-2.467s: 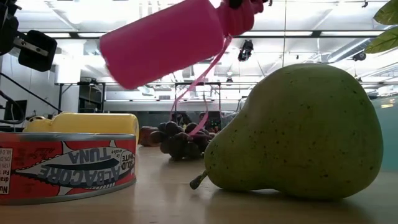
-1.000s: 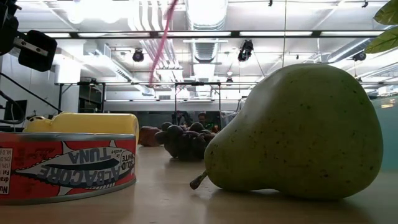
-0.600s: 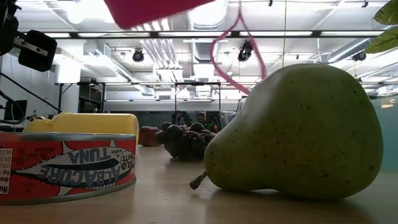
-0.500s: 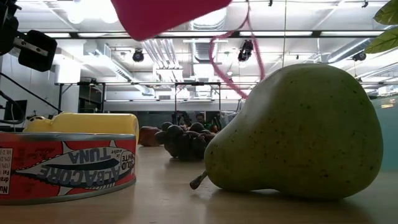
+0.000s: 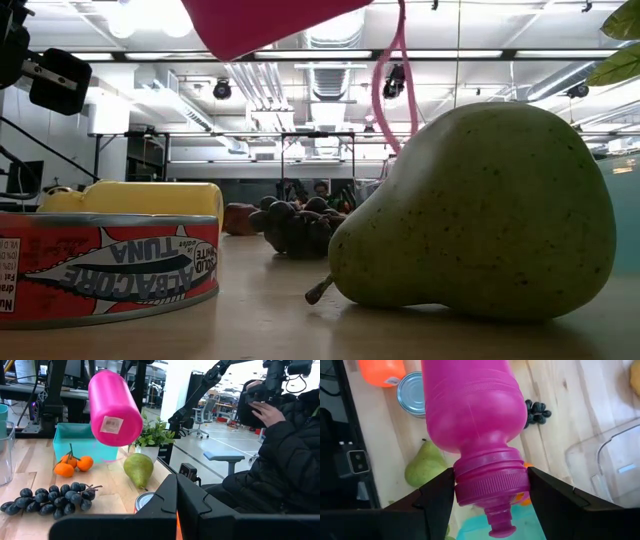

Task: Pick & Place Food Item
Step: Put the pink water bottle into the green bin

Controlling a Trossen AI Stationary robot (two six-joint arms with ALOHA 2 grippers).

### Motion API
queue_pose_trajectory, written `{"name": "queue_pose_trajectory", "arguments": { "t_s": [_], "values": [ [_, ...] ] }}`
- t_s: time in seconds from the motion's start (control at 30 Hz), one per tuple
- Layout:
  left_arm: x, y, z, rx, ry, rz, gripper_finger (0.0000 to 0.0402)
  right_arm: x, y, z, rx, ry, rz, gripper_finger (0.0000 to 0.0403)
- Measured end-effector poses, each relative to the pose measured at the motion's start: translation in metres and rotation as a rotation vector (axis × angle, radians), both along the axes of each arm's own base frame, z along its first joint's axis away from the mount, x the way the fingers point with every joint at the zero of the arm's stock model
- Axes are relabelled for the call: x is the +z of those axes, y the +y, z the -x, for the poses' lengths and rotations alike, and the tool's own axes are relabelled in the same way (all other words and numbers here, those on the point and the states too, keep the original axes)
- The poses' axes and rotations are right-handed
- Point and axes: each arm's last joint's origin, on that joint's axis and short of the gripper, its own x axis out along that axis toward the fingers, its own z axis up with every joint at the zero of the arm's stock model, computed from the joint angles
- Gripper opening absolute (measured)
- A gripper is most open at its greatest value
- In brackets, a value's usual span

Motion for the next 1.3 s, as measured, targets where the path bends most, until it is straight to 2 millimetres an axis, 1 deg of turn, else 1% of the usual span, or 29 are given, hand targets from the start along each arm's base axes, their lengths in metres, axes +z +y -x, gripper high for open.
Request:
{"name": "queue_pose_trajectory", "arguments": {
  "t_s": [0.17,0.43,0.73,0.87,1.03,1.3],
  "values": [
    [0.0,0.0,0.0,0.0,0.0,0.0,0.0,-0.005,0.001,0.0,0.006,0.013,0.022,0.023],
    [0.0,0.0,0.0,0.0,0.0,0.0,0.0,-0.023,0.009,0.006,0.029,0.086,0.058,0.023],
    [0.0,0.0,0.0,0.0,0.0,0.0,0.0,-0.062,0.009,0.01,0.034,0.228,0.131,0.023],
    [0.0,0.0,0.0,0.0,0.0,0.0,0.0,-0.073,0.007,0.012,0.037,0.271,0.153,0.023],
    [0.0,0.0,0.0,0.0,0.0,0.0,0.0,-0.077,0.007,0.014,0.035,0.292,0.152,0.023],
    [0.0,0.0,0.0,0.0,0.0,0.0,0.0,-0.075,0.007,0.013,0.034,0.284,0.155,0.023]
  ]
}}
